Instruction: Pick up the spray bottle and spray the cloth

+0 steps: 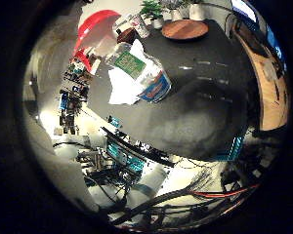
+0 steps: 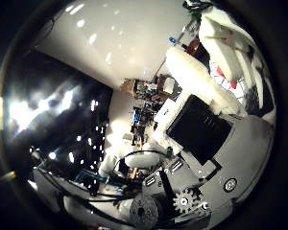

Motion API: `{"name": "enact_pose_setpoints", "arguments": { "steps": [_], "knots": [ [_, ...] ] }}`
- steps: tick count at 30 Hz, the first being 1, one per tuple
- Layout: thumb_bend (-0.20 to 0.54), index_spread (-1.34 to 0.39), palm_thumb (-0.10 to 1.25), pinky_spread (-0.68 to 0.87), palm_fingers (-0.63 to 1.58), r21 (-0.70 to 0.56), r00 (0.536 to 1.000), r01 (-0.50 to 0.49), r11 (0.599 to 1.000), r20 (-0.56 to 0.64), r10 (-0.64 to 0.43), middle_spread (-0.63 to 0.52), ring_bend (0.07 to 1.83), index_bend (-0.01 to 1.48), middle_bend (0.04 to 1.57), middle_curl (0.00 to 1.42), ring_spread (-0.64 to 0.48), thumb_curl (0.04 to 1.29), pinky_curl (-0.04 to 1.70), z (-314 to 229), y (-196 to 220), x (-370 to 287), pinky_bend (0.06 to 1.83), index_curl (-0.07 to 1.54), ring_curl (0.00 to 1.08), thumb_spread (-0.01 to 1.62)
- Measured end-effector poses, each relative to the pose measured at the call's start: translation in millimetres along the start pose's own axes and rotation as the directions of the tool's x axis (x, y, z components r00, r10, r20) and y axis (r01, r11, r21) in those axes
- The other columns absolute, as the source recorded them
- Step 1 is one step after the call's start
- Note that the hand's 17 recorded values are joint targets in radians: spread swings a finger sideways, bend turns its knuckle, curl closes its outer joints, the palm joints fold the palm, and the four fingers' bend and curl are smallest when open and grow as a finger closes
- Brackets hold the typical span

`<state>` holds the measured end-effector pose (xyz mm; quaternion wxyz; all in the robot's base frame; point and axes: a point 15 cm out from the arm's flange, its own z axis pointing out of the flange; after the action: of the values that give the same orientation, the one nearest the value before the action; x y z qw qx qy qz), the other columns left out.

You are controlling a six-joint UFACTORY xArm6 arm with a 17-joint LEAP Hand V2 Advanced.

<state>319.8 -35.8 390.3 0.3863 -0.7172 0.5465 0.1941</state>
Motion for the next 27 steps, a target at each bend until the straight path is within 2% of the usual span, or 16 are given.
{"name": "enact_pose_setpoints", "arguments": {
  "steps": [8,14,19,23,27],
  "knots": [
    [-0.021,-0.36,0.77,-0.34,1.06,0.048,1.000,-0.013,0.999,-0.023,0.014,-0.24,1.27,0.65,1.01,0.96,-0.24,0.59,1.06,-37.1,-8.9,31.8,0.99,0.93,0.68,1.01],
    [-0.025,-0.38,0.76,-0.39,1.02,0.046,0.999,-0.026,0.999,-0.027,0.027,-0.23,1.22,0.46,0.98,0.92,-0.22,0.58,0.97,-69.3,-18.8,51.5,0.93,0.93,0.65,0.99],
    [-0.019,-0.38,0.76,-0.43,0.69,0.013,1.000,-0.018,1.000,-0.015,0.018,-0.21,1.16,0.26,0.88,0.86,-0.20,0.57,0.91,-92.1,-28.4,64.0,0.76,0.90,0.61,1.01],
    [-0.019,-0.39,0.74,-0.28,0.43,-0.032,0.999,-0.019,0.999,0.029,0.020,-0.18,1.03,0.25,0.79,0.79,-0.15,0.54,0.89,-100.8,-31.3,73.5,0.59,0.83,0.55,1.08],
    [-0.023,-0.37,0.72,0.08,0.20,-0.066,0.999,0.005,0.998,0.046,-0.002,-0.10,0.77,0.28,0.59,0.66,-0.04,0.50,0.81,-108.3,-40.1,74.5,0.46,0.71,0.43,1.11]
  ]
}}
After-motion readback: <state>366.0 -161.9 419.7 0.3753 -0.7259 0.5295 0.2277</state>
